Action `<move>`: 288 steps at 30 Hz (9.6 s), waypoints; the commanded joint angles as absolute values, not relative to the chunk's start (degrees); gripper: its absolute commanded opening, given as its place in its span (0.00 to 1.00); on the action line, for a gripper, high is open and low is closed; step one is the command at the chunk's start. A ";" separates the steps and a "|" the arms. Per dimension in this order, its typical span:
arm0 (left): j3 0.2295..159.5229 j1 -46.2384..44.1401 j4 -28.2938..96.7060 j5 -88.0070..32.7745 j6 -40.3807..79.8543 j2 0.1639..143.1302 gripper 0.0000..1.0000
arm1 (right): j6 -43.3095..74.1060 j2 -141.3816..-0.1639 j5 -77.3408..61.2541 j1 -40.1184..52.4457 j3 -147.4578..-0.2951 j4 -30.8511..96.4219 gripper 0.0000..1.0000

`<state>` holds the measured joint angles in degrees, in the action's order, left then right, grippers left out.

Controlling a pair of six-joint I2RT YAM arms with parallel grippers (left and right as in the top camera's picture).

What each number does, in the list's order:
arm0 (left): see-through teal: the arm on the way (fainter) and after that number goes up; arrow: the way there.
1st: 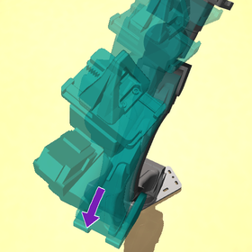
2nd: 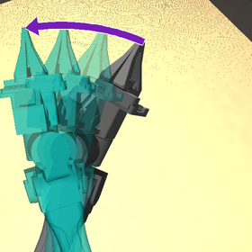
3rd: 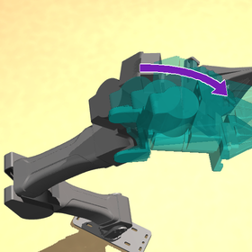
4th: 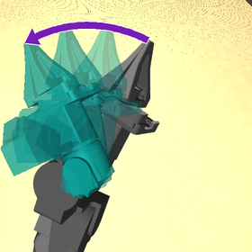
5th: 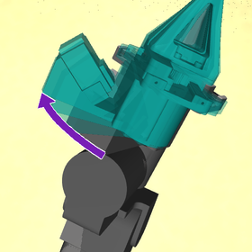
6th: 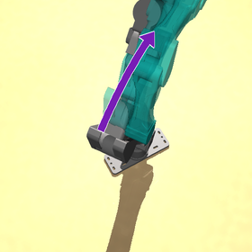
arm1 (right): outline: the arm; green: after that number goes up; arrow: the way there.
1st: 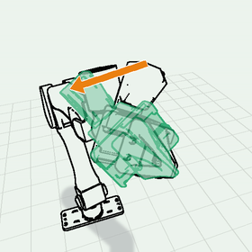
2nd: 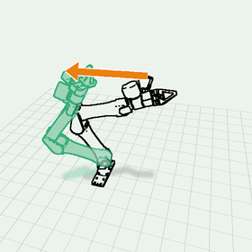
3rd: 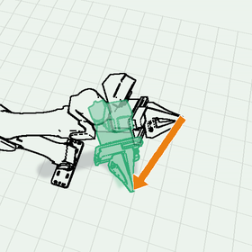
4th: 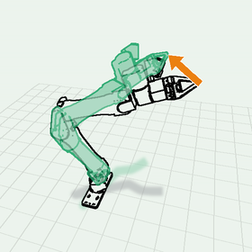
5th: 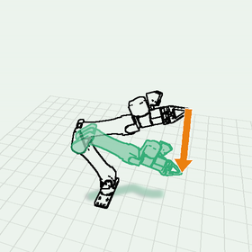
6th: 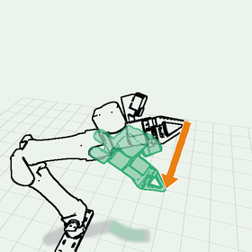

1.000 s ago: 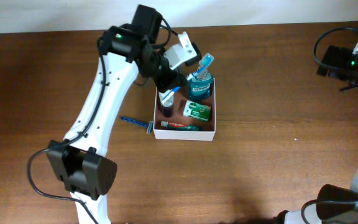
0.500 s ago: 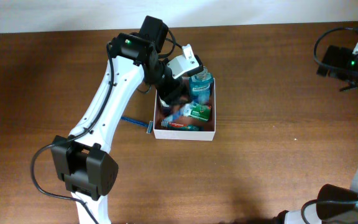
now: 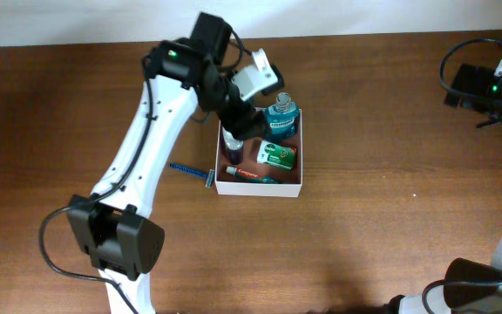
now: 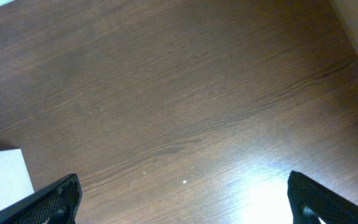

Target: Pack container

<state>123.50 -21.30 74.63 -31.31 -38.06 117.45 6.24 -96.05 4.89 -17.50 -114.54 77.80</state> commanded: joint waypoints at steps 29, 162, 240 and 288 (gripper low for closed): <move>113.27 -7.11 77.06 11.60 53.32 117.32 0.65 | 6.94 -96.38 4.58 -17.69 -114.93 77.73 0.99; 111.42 -26.30 61.49 -13.72 -24.99 111.96 0.92 | 6.94 -96.38 4.58 -17.69 -114.93 77.71 0.99; 129.21 7.14 62.26 -8.08 -10.09 109.38 0.99 | 2.83 -79.00 18.24 -4.99 -114.50 76.90 0.99; 129.21 7.14 62.26 -8.08 -10.09 109.38 1.00 | 5.52 -0.19 0.80 -0.25 -11.94 4.36 0.99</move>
<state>128.75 7.16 62.39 -8.10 -10.63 110.08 4.75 -1.41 1.39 -0.95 -13.82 6.02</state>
